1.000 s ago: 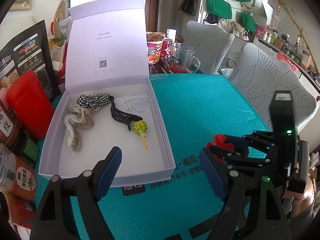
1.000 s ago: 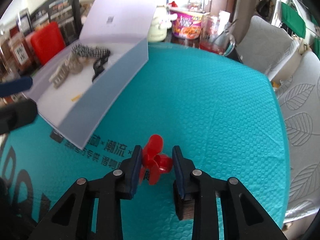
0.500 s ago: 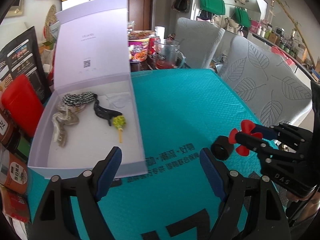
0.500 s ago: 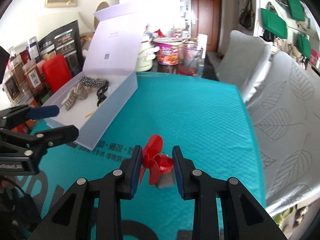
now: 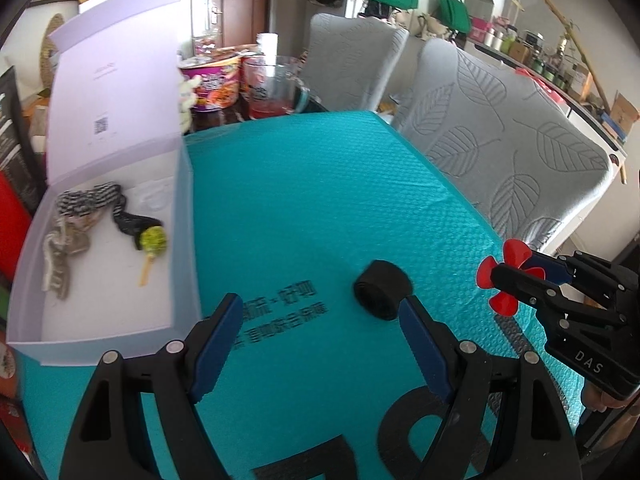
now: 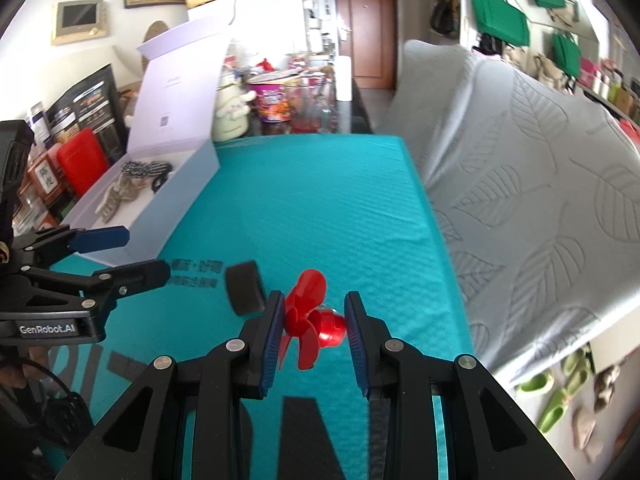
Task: Organize rigid objects
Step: 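Grasp the black rubber ring with the left tool while the right tool holds the pinwheel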
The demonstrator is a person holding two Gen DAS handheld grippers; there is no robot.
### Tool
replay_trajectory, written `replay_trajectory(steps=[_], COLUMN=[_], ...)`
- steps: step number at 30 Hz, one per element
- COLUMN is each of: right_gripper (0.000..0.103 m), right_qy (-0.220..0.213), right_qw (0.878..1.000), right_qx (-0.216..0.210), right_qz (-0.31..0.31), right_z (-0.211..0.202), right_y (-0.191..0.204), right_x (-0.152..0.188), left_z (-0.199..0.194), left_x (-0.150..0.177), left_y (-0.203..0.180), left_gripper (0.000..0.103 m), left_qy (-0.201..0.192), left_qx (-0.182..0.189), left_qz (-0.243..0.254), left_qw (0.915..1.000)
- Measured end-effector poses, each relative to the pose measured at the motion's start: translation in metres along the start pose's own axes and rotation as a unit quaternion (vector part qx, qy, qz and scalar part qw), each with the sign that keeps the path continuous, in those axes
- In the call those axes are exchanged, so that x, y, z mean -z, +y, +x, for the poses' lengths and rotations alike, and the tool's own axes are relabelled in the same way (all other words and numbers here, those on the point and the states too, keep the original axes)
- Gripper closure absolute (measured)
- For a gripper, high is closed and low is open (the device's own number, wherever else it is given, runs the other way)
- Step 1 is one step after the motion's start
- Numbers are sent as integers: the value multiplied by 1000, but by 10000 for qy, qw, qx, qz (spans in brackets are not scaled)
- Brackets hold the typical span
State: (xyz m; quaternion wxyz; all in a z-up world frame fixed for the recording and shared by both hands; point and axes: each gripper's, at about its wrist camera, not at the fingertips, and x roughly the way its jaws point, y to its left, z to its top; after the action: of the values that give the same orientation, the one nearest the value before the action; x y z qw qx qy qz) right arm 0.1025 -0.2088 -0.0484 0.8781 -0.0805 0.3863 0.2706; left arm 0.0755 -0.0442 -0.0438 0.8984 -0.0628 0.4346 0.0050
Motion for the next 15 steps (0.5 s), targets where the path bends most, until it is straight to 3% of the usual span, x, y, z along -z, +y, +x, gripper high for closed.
replay_trajectory(steps=[15], right_gripper=[73], right_qy=[270], right_qw=[9978], right_qx=[132], right_qz=[593], right_z=[17], right_y=[-32], right_x=[18], left_z=[53], left_x=[-12], left_y=[-32], left_gripper=[23], left_qy=[441], left_qx=[470], left_qz=[461], left_qw=[9969])
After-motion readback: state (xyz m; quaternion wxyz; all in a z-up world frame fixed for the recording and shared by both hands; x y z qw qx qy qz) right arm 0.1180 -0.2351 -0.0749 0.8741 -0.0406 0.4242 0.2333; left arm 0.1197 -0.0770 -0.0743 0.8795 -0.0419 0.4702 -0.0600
